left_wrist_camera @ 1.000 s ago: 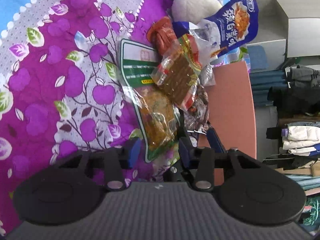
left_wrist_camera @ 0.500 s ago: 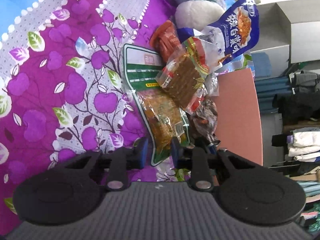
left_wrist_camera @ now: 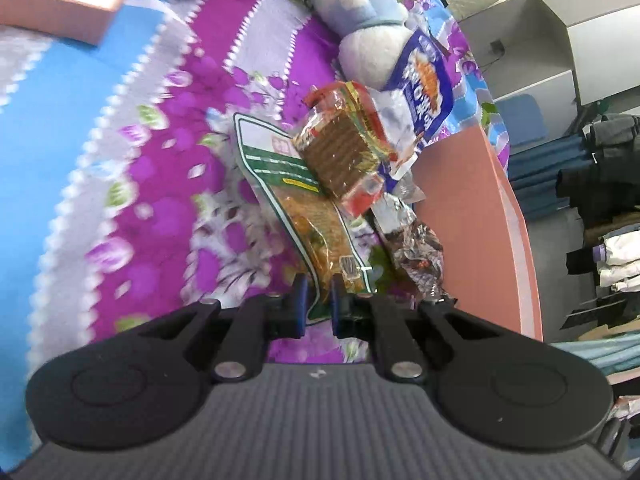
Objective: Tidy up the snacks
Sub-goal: 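Grasp the green-label clear packet with the left tool while the right tool grasps the white packet, then lift the green-label packet with the left tool while the right tool lifts the white packet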
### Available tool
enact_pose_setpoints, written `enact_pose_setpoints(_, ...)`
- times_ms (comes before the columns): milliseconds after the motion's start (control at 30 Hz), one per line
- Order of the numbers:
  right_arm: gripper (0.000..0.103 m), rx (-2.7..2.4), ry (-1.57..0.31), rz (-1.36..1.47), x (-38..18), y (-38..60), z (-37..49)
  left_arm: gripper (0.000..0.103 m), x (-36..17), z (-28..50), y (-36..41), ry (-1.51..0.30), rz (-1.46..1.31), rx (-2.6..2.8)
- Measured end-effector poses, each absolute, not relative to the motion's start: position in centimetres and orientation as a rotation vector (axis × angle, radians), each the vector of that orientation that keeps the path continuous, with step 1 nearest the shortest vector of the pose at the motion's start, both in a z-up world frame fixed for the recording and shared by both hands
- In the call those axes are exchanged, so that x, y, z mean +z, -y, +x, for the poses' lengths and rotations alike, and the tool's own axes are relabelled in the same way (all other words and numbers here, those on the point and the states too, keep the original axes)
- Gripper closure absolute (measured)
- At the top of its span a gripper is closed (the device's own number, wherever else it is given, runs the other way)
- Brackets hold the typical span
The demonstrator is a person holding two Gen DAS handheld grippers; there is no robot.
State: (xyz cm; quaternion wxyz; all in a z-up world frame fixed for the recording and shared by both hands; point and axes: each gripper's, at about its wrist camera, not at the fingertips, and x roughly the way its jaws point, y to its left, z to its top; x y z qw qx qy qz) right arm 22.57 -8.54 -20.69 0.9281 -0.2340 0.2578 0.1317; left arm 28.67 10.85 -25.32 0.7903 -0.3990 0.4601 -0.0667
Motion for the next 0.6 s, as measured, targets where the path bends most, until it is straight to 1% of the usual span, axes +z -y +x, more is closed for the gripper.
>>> enact_pose_setpoints(233,0.100,0.316,-0.537,-0.463,-19.4,8.8,18.2,0.090,-24.3,22.6,-12.9,-1.007,-0.833,-0.120)
enact_pose_setpoints(467,0.100,0.383,-0.564,-0.458,-18.6,8.8,14.3,0.090,-23.5,18.8,-14.2,-1.020,-0.825,-0.101)
enact_pose_setpoints(600,0.100,0.410,-0.578,-0.448,-18.2,8.9,12.4,0.090,-22.8,17.2,-14.9,-1.029,-0.765,-0.077)
